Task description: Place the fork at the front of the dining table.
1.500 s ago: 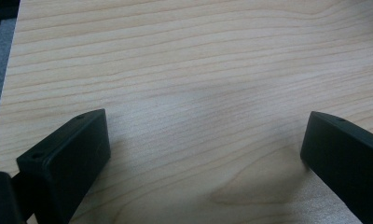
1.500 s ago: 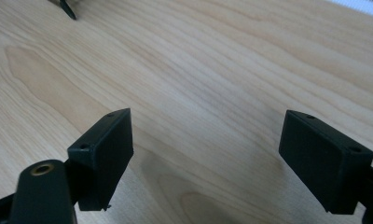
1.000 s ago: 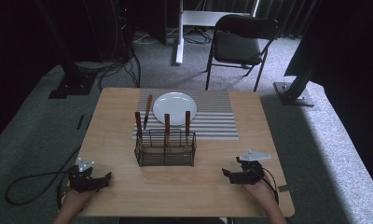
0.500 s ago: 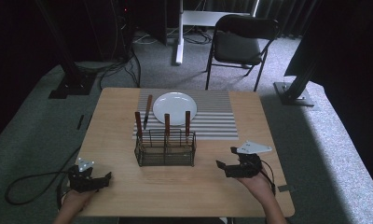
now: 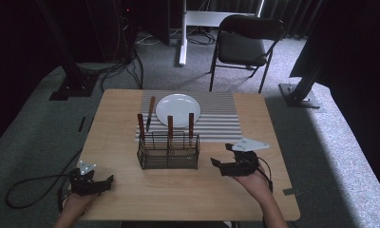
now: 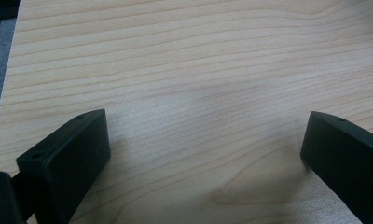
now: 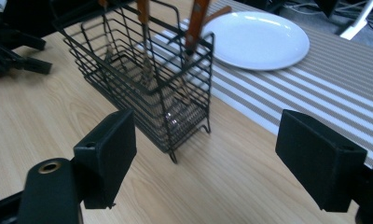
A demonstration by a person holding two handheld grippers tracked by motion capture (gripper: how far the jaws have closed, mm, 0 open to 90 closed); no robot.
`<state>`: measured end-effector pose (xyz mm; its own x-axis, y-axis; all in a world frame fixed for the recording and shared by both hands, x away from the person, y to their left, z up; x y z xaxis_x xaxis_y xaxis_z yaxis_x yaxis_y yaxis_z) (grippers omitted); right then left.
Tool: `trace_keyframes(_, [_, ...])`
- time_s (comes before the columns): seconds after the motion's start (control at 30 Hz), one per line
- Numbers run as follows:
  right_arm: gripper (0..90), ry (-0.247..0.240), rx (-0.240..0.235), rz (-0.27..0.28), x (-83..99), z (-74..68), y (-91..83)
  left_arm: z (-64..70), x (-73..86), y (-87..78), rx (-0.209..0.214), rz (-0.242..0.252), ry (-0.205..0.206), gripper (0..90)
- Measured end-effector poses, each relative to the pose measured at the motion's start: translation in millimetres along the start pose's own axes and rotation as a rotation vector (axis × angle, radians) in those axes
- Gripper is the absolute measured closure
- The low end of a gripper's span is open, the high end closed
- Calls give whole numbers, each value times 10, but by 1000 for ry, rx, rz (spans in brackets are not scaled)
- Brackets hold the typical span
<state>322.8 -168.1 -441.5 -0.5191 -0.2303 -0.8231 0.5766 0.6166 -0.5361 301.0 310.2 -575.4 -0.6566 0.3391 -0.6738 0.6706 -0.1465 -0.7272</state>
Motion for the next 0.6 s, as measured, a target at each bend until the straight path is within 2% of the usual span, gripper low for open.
trace_keyframes(0.6, [197, -23, -39, 58, -321, -345, 158, 1, 0, -2, 0, -2, -1, 12])
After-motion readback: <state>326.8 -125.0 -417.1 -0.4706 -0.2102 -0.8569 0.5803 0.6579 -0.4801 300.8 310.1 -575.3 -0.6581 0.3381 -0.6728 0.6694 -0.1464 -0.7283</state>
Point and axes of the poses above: each handheld gripper's, and its own axes: y roughly forward along the jaws, x roughly out of its underside, z roughly to its right, the point moved 4 cm from there along y, roughly forward along the jaws, and after that the axes turned 10 degrees about y, right-handed, at the moved point
